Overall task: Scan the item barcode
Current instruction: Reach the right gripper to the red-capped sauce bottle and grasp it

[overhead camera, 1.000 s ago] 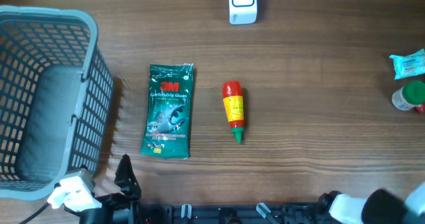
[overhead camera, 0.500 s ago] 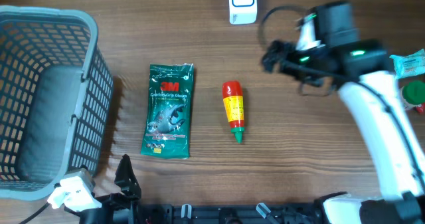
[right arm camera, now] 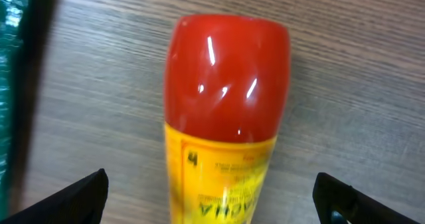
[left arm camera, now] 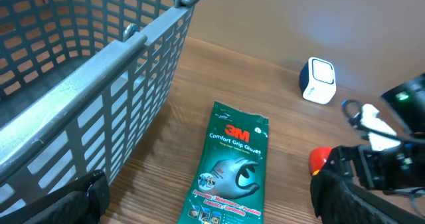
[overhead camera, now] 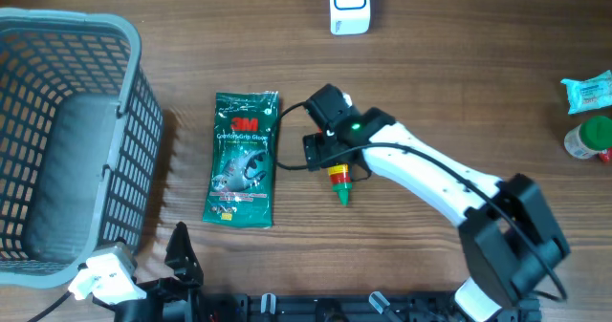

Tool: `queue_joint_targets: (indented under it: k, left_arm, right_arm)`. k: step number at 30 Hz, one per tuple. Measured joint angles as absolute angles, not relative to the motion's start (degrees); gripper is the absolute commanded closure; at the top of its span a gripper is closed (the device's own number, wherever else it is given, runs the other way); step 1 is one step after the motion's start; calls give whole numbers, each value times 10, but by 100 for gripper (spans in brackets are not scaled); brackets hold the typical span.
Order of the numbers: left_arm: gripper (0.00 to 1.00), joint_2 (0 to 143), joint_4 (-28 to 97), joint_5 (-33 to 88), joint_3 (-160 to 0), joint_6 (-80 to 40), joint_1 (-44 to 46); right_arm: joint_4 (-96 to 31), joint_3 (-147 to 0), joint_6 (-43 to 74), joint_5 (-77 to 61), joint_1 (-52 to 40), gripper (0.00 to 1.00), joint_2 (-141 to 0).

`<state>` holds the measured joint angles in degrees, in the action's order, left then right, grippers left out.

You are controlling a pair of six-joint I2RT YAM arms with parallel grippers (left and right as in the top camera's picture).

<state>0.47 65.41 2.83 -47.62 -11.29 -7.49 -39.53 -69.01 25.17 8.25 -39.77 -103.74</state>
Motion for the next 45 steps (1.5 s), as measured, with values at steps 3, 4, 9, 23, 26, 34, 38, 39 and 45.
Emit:
queue_joint_targets:
  k: [3,4,9,23,26,34,38,39,45]
  left_arm:
    - [0,5,654,28,-476,-113,-75]
    - [0,5,654,28,-476,-113,-75]
    - [0,5,654,28,-476,-113,-75]
    - [0,5,654,28,-476,-113,-75]
    - [0,5,654,28,-476,-113,-75]
    - [0,5,654,28,-476,-113,-75]
    - [0,5,654,28,-476,-113,-75]
    - [0,5,654,28,-476,-113,-75]
    - [0,5,654,28,-476,-113,-75]
  right_arm:
    - [-389,-690,252,120,-407,18,-1080]
    - [-389,-690,255,131,-409,20,-1090]
    - [-396,-690,293,189,-414,37,-1106]
    - [-411,-706,319,117,-384,85,-1105]
    - [-435,-729,272,-28,-338,86,-1105]
    - [-467,-744,149,-196,-239,86,-1080]
    - [-449,-744,138,-63,-258,85,-1080]
    - [-444,-744,138,-55,-261,85,-1080]
    - [-368,-688,166,-28,-279,76,-1080]
